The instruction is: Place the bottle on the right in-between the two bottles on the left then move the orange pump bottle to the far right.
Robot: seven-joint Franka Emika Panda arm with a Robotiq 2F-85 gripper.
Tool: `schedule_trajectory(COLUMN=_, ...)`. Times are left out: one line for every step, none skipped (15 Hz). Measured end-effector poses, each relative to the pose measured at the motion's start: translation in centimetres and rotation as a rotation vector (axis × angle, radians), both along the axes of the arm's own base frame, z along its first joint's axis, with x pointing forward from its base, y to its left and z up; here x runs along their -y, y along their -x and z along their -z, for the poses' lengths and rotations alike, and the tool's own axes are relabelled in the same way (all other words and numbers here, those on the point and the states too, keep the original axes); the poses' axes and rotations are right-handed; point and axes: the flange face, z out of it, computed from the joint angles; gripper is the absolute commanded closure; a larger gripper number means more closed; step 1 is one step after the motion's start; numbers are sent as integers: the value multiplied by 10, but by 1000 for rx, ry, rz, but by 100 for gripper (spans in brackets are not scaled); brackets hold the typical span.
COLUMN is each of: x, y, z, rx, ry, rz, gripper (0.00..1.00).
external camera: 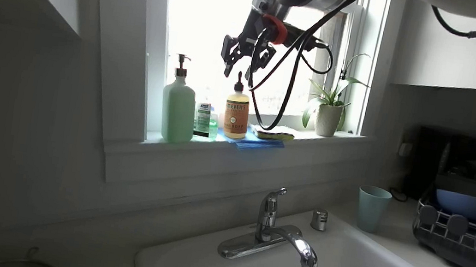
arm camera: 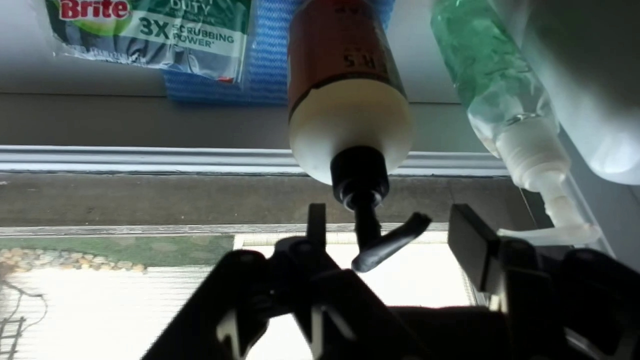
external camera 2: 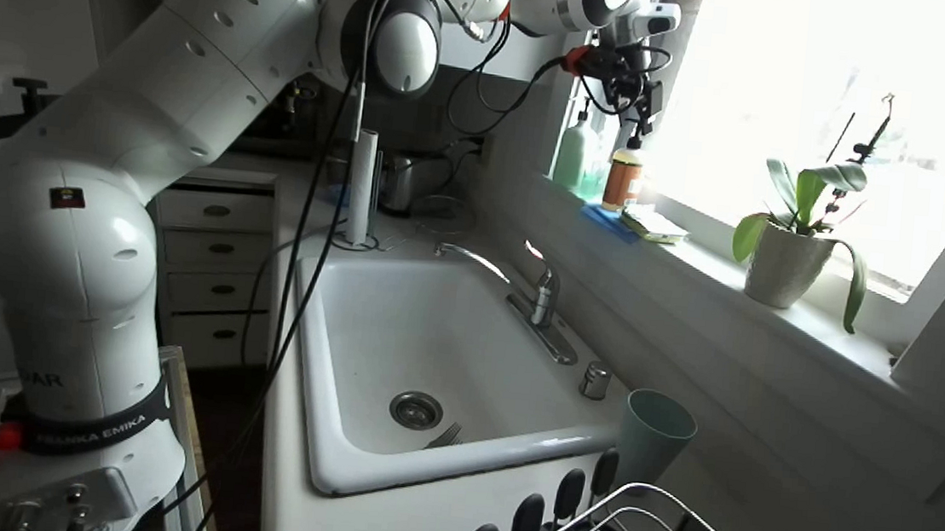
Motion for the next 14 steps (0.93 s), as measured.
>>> schedule_trajectory(x=0, y=-1, z=1, rx=-1, ry=0, rz=0, gripper=72)
schedule_trajectory(x=0, y=-1, z=2, rx=-2, ry=0, rz=0, gripper=78)
schedule_trajectory(x=0, y=-1, z=3, rx=-2, ry=0, rz=0, gripper=86)
schedule_trajectory(x=0, y=-1, z=3, rx=-3, ry=1, rz=0, gripper=92)
schedule_trajectory(x=1, y=-2, z=3, rx=-3, ry=1, rz=0, gripper=98)
schedule_trajectory(x=1, y=-2, z=3, rx=-2, ry=2, rz=0, gripper=100)
schedule_trajectory(x=1, y=-2, z=3, rx=-1, ry=3, rz=0, gripper=100)
schedule_trajectory(x=2, y=-2, z=3, rx=-1, ry=3, rz=0, gripper=96)
schedule_trajectory(x=2, y=-2, z=3, rx=-1, ry=4, rz=0, gripper=96)
schedule_trajectory(x=2, y=-2, z=2, rx=-1, ry=4, rz=0, gripper=96)
schedule_trajectory(x=3, y=-2, z=2, rx=-1, ry=4, rz=0, gripper=96)
schedule_trajectory(x=3, y=-2, z=2, rx=0, ry=5, rz=1, gripper=96)
schedule_trajectory(x=3, y=-2, z=2, rx=0, ry=6, rz=1, gripper=96)
schedule_trajectory(x=4, y=-2, z=1, rx=2, ry=7, rz=2, gripper=96)
